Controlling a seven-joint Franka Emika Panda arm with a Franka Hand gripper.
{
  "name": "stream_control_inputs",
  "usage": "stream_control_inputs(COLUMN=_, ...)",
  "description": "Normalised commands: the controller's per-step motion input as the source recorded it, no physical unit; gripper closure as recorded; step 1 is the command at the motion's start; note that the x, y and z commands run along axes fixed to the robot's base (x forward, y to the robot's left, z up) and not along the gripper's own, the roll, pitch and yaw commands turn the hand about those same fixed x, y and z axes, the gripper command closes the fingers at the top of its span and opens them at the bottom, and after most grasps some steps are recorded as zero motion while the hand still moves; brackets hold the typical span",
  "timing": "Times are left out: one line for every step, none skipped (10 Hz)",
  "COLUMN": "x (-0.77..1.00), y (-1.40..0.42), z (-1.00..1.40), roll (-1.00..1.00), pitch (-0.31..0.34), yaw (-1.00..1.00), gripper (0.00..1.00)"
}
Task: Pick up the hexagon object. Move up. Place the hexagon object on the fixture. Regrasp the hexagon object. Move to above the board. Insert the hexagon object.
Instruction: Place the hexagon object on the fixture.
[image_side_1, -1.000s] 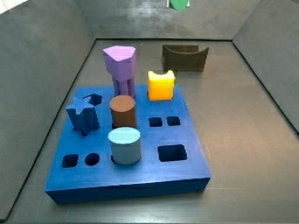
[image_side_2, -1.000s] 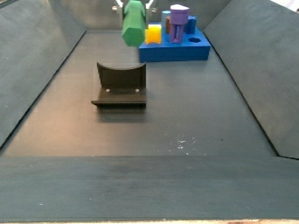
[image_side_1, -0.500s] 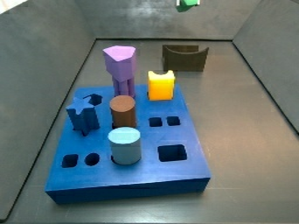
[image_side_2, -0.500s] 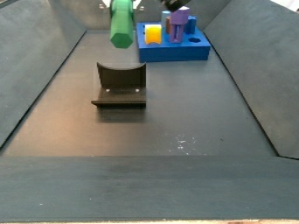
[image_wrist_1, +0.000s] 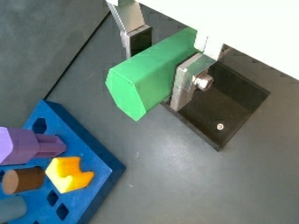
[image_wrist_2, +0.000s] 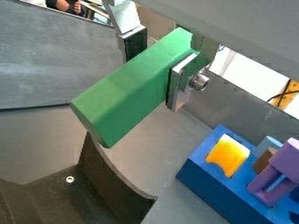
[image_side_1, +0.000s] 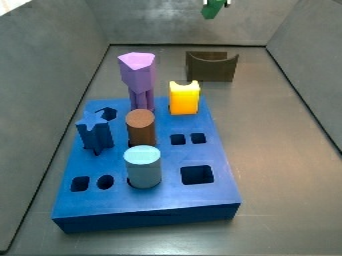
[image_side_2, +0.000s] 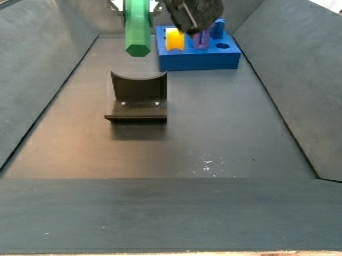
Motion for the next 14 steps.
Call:
stream_control_inputs(x=0.13, y=0.13, z=-1.00, roll=-1.00, pitch=0.155, yaw=-0.11, gripper=1.00)
stream_control_inputs(x=0.13, y=0.14, z=-1.00, roll=-1.00, pitch=0.136, yaw=-0.13, gripper=1.00)
stream_control_inputs(x=0.14, y=0.14, z=-1.00, roll=-1.00, pitch=0.160, yaw=-0.16, gripper=1.00)
stream_control_inputs(x=0.16, y=0.14, z=-1.00, roll=-0.81, pitch=0.140, yaw=-0.17, gripper=1.00)
stream_control_inputs(x=0.16, y=0.14, z=-1.00, roll=-0.65, pitch=0.107, yaw=-0.17, gripper=1.00)
stream_control_inputs(x=0.16, y=0.14, z=-1.00, roll=-0.55, pitch=0.084, yaw=-0.18, gripper=1.00)
stream_control_inputs(x=0.17, y=0.14, z=-1.00, roll=-0.33, pitch=0.045, yaw=-0.18, gripper=1.00)
stream_control_inputs(x=0.18, y=0.13, z=-1.00, roll=-0.23, pitch=0.021, yaw=-0.17, gripper=1.00)
stream_control_inputs(x=0.16, y=0.12, z=-0.85, roll=-0.17, pitch=-0.007, yaw=-0.15, gripper=1.00)
stream_control_inputs(x=0.14, y=0.10, z=-0.65, roll=-0.16, pitch=-0.027, yaw=-0.14, gripper=1.00)
stream_control_inputs(x=0.11, y=0.07, z=-0.42, roll=-0.16, pitch=-0.051, yaw=-0.11, gripper=1.00)
stream_control_inputs(x=0.09, y=0.06, z=-0.31, roll=-0.15, pitch=-0.057, yaw=-0.10, gripper=1.00)
stream_control_inputs(x=0.06, y=0.05, z=-0.20, roll=-0.13, pitch=-0.059, yaw=-0.08, gripper=1.00)
stream_control_inputs(x=0.06, y=0.03, z=-0.19, roll=-0.13, pitch=-0.056, yaw=-0.07, gripper=1.00)
